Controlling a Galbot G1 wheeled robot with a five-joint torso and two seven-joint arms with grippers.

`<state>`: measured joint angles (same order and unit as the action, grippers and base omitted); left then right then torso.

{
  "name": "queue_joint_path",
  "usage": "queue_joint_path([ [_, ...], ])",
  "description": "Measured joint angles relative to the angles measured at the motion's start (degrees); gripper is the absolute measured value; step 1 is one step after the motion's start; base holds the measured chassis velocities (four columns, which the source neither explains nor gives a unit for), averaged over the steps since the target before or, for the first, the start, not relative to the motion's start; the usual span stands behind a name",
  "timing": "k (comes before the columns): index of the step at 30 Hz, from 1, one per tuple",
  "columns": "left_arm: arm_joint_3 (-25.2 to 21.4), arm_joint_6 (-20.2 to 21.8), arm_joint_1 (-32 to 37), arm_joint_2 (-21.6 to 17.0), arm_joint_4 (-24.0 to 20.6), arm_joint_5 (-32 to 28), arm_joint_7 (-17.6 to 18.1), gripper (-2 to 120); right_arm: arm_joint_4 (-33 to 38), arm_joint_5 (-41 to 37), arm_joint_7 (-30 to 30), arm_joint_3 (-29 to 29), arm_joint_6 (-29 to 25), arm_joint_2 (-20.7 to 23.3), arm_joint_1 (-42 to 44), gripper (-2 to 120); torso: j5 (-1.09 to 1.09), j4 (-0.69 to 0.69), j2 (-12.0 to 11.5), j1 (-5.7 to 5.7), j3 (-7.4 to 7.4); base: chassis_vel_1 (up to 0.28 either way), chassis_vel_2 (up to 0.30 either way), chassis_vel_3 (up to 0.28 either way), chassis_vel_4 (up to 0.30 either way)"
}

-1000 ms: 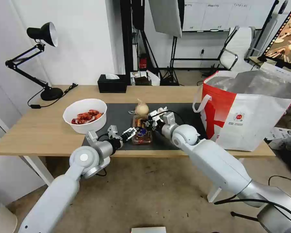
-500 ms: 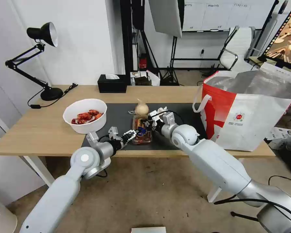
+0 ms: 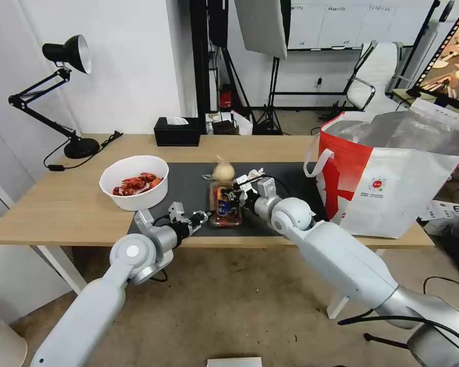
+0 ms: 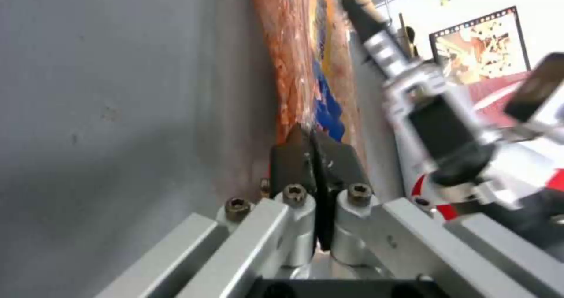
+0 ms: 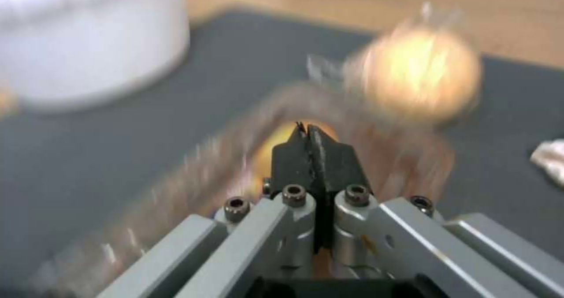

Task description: Pick up the trash from the table and place it into the takeout bag.

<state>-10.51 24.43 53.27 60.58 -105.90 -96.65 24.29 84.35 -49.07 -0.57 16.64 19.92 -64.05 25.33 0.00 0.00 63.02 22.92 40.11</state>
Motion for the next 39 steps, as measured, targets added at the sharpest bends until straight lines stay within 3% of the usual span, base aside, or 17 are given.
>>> queue_joint_path([
  [3, -0.7, -0.7, 0.9, 0.0, -1.2, 0.1, -0.1, 0, 2.6, -7.2, -6.0, -1.9, -7.8, -0.7, 1.7, 2, 0.00, 0.01, 0.0, 0.00, 0.00, 0.000, 0.000, 0.000, 0.000],
  [4, -0.7, -0.7, 0.9, 0.0, -1.2, 0.1, -0.1, 0, 2.6, -7.2, -6.0, -1.9, -7.8, -0.7, 1.7, 2, 0.00, 0.01, 0.0, 0.00, 0.00, 0.000, 0.000, 0.000, 0.000],
  [6, -1.7, -1.6, 1.7, 0.0, -3.1, 0.6, -0.3, 0, 5.7, -9.4, -7.3, -3.9, -13.4, -0.4, 3.9, 14, 0.00, 0.01, 0.0, 0.00, 0.00, 0.000, 0.000, 0.000, 0.000],
  [9, -2.5, -2.7, 2.2, -0.4, -4.8, 1.3, -0.9, 0, 9.1, -9.8, -7.7, -5.5, -17.4, 0.7, 6.3, 22, 0.00, 0.01, 0.0, 0.00, 0.00, 0.000, 0.000, 0.000, 0.000],
  [11, -2.7, -3.1, 2.3, -0.6, -5.4, 1.5, -1.1, 0, 10.6, -9.8, -7.9, -6.2, -18.1, 1.2, 7.4, 25, 0.01, 0.00, 0.0, 0.00, 0.00, 0.000, 0.000, 0.000, 0.000],
  [13, -3.7, -4.4, 2.0, -1.7, -7.4, 1.9, -1.5, 0, 16.1, -9.0, -9.5, -8.9, -19.2, 3.2, 12.0, 39, 0.00, 0.01, 0.0, -0.01, -0.01, 0.000, 0.000, 0.000, 0.000],
  [17, -4.3, -5.5, 0.5, -3.6, -8.9, 2.1, -2.0, 0, 21.2, -6.4, -10.9, -12.2, -19.4, 5.5, 17.7, 52, 0.01, 0.00, 0.0, -0.01, -0.01, 0.000, 0.000, 0.000, 0.000],
  [22, -4.0, -7.0, -3.7, -6.2, -8.5, 2.5, -2.4, 0, 27.4, -1.8, -12.4, -17.6, -19.3, 8.9, 25.4, 67, 0.00, 0.00, 0.0, -0.01, -0.01, 0.000, 0.000, 0.000, 0.000],
  [25, -1.2, -8.1, -10.6, -8.0, -6.8, 3.3, -3.2, 0, 32.1, 4.8, -11.8, -23.1, -18.5, 12.5, 34.1, 82, 0.00, -0.01, 0.0, -0.01, -0.01, 0.000, 0.000, 0.000, 0.000],
  [28, 0.7, -8.3, -13.5, -8.1, -6.1, 4.0, -3.6, 0, 33.2, 6.9, -11.4, -24.9, -18.4, 13.2, 37.2, 89, 0.03, -0.01, 0.0, -0.01, -0.01, 0.000, 0.000, 0.000, 0.000],
  [29, 3.9, -9.0, -17.5, -7.7, -5.0, 5.3, -3.9, 0, 34.8, 9.5, -11.1, -27.3, -17.7, 13.6, 40.9, 96, 0.00, 0.01, 0.0, -0.01, -0.01, 0.000, 0.000, 0.000, 0.000],
  [30, 3.9, -9.0, -17.5, -7.7, -5.0, 5.3, -3.9, 0, 34.8, 9.5, -11.1, -27.3, -17.7, 13.6, 40.9, 96, 0.00, 0.01, 0.0, -0.01, -0.01, 0.000, 0.000, 0.000, 0.000],
  [33, 11.4, -10.7, -25.9, -5.3, -2.1, 8.8, -4.4, 0, 37.2, 14.3, -10.4, -30.9, -16.4, 13.6, 47.1, 100, 0.00, 0.00, 0.0, -0.01, -0.01, 0.000, 0.000, 0.000, 0.000],
  [34, 11.4, -10.7, -25.9, -5.3, -2.1, 8.8, -4.4, 0, 37.2, 14.3, -10.4, -30.9, -16.4, 13.6, 47.1, 100, 0.00, 0.00, 0.0, -0.01, -0.01, 0.000, 0.000, 0.000, 0.000],
  [38, 21.2, -13.6, -36.0, -0.2, 3.0, 15.2, -5.2, 0, 38.9, 18.4, -9.7, -33.8, -16.2, 12.3, 52.7, 100, 0.02, -0.01, 0.0, 0.00, 0.00, 0.000, 0.000, 0.000, 0.000],
  [39, 21.2, -13.6, -36.0, -0.2, 3.0, 15.2, -5.2, 0, 38.9, 18.4, -9.7, -33.8, -16.2, 12.3, 52.7, 100, 0.02, -0.01, 0.0, 0.00, 0.00, 0.000, 0.000, 0.000, 0.000],
])
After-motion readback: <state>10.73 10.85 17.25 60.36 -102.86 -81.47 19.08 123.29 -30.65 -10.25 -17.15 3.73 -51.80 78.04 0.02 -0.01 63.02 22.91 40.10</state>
